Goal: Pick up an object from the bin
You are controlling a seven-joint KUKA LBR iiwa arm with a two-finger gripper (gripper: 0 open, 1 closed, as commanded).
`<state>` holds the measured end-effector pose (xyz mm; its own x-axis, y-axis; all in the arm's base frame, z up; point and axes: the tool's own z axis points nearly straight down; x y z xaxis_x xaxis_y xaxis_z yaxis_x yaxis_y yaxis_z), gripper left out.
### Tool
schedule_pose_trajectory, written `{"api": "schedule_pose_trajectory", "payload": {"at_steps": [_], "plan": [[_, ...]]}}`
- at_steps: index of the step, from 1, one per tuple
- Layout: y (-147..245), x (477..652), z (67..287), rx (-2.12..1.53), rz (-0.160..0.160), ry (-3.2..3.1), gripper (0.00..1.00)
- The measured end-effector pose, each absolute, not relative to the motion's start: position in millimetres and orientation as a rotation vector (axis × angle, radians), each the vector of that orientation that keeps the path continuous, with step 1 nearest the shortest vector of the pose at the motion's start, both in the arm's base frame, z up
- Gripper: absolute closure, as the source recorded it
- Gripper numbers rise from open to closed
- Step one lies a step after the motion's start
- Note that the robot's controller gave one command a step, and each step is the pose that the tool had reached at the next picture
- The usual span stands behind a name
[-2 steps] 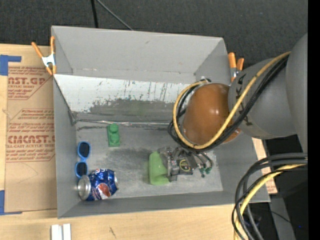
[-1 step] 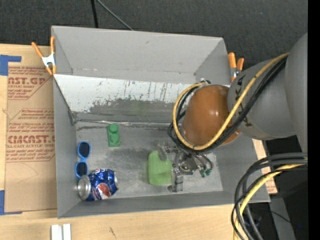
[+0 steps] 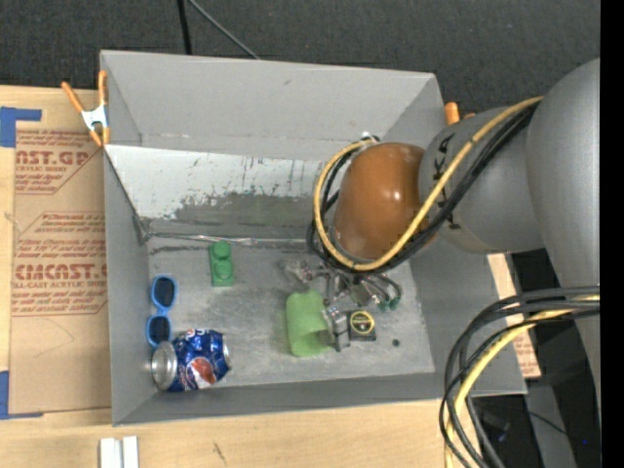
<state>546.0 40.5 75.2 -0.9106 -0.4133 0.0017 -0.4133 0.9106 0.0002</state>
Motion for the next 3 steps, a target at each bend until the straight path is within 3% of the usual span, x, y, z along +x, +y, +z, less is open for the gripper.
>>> {"api": "schedule_pose_trajectory", "payload": {"at_steps": [1, 2, 3], "plan": [[40.6, 547.0, 77.3, 0.662, -0.001, -3.073, 1.0], [16.4, 503.3, 82.5, 0.94, 0.006, -3.052, 1.0], [16.4, 530.5, 254.7, 1.126, 0.005, -2.945, 1.0]]}}
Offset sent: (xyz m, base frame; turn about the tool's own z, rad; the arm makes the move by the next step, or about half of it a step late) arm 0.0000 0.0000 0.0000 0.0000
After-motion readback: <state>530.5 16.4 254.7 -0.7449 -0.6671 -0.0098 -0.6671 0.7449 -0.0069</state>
